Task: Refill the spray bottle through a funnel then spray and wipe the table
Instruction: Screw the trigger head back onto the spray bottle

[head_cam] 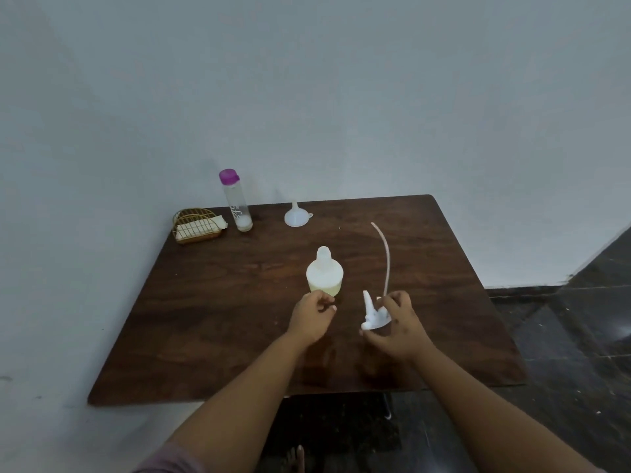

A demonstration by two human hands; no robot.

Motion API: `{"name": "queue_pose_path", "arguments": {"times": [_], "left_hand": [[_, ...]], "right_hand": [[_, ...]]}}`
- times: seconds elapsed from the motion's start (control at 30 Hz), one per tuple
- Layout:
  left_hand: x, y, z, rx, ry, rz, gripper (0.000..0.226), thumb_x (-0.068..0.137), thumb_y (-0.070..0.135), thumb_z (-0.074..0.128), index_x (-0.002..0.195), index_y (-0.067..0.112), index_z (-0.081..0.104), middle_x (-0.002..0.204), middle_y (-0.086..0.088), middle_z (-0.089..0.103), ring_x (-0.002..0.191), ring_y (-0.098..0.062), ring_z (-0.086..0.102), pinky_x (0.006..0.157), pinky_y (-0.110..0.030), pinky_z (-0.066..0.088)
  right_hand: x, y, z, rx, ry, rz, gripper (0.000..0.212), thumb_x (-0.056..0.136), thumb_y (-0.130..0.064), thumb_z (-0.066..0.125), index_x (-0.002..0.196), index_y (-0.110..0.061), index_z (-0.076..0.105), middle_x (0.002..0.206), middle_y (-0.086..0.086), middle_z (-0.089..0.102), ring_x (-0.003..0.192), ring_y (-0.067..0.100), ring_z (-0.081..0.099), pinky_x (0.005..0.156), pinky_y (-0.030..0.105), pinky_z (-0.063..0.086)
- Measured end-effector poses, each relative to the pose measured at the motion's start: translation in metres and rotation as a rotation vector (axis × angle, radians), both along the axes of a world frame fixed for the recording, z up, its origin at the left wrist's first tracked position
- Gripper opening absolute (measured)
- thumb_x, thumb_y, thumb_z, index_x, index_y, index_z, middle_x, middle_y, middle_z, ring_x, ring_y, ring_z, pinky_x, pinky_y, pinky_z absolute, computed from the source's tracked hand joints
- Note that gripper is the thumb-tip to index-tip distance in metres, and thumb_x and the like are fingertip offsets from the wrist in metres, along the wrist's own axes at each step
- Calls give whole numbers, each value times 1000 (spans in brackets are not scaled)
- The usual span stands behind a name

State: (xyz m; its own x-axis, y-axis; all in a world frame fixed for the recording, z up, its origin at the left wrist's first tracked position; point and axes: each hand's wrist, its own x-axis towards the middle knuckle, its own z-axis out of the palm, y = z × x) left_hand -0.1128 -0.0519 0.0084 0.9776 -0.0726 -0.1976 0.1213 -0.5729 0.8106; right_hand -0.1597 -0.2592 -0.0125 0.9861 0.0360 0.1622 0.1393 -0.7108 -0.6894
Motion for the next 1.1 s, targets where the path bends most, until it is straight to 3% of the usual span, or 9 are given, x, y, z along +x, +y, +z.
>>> {"name": "queue_pose_path", "arguments": {"times": [0.17, 0.33, 0.6, 0.73, 0.87, 1.1], "left_hand": [[9, 8, 10, -207, 34, 206, 11, 95, 13, 58, 102, 17, 65, 106, 1, 66, 103, -15, 61, 92, -28, 48], [10, 8, 12, -316, 69, 267, 13, 95, 17, 58, 104, 19, 66, 106, 0, 67, 104, -20, 62, 94, -39, 52], [3, 5, 12, -344, 91, 228, 12, 95, 16, 58, 103, 21, 65, 102, 5, 65, 101, -15, 60, 95, -36, 51], [1, 7, 8, -328, 95, 227, 13, 96, 16, 57, 105, 20, 65, 109, -2, 66, 99, -16, 61, 89, -33, 51], [1, 10, 5, -303, 101, 236, 16, 96, 16, 57, 110, 19, 64, 109, 2, 64, 105, -15, 59, 97, -35, 52], [3, 12, 4, -261, 96, 247, 17, 97, 15, 57, 112, 17, 64, 110, 2, 63, 107, -14, 58, 98, -31, 50]], "right_hand": [[-31, 38, 14, -7, -101, 271, 54, 72, -46, 73, 115, -21, 55, 120, -7, 37, 102, 8, 50, 78, 19, 52], [-40, 54, 14, -26, -122, 304, 51, 71, -46, 73, 111, -19, 55, 114, -7, 39, 98, 7, 49, 73, 18, 49], [-52, 43, 10, 28, -69, 202, 51, 67, -46, 75, 107, -21, 56, 107, -12, 41, 96, 4, 51, 73, 12, 45], [-56, 43, 13, 58, -64, 202, 45, 68, -44, 74, 104, -23, 57, 104, -14, 43, 95, 5, 52, 73, 14, 45], [-59, 44, 23, 124, -128, 197, 44, 69, -34, 77, 105, -22, 55, 107, -9, 44, 96, 8, 53, 75, 13, 46], [-59, 56, 31, 128, -167, 239, 44, 71, -31, 77, 106, -19, 54, 107, -7, 46, 96, 7, 52, 75, 14, 46]]}}
